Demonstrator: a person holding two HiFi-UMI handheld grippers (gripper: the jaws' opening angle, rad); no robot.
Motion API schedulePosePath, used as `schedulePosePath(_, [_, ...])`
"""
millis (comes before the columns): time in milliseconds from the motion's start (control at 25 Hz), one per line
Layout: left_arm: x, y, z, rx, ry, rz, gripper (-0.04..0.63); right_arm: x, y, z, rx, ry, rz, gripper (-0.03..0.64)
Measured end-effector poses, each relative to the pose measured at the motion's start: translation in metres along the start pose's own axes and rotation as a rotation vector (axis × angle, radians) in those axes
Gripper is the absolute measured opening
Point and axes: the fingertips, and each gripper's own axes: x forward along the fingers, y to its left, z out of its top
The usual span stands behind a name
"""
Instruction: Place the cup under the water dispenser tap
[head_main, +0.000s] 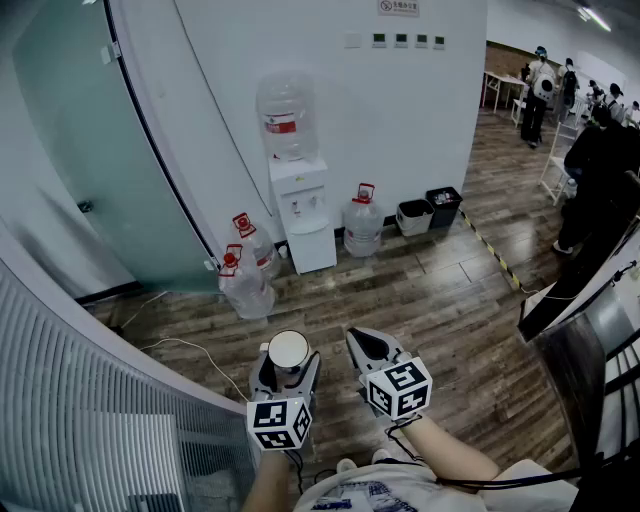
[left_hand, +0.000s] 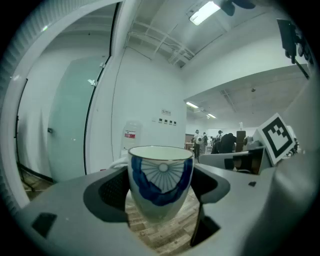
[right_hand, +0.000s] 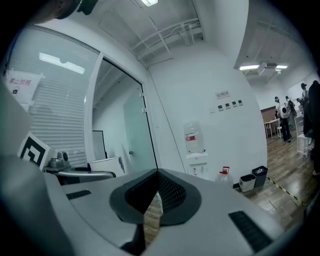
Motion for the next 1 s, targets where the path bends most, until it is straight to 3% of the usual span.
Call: schedulePosePath(1000, [0.072, -0.023, -0.002, -0.041, -0.029, 0.073, 0.410, -0.010, -0.104, -0.014, 0.062, 0.038, 0.008, 0.021])
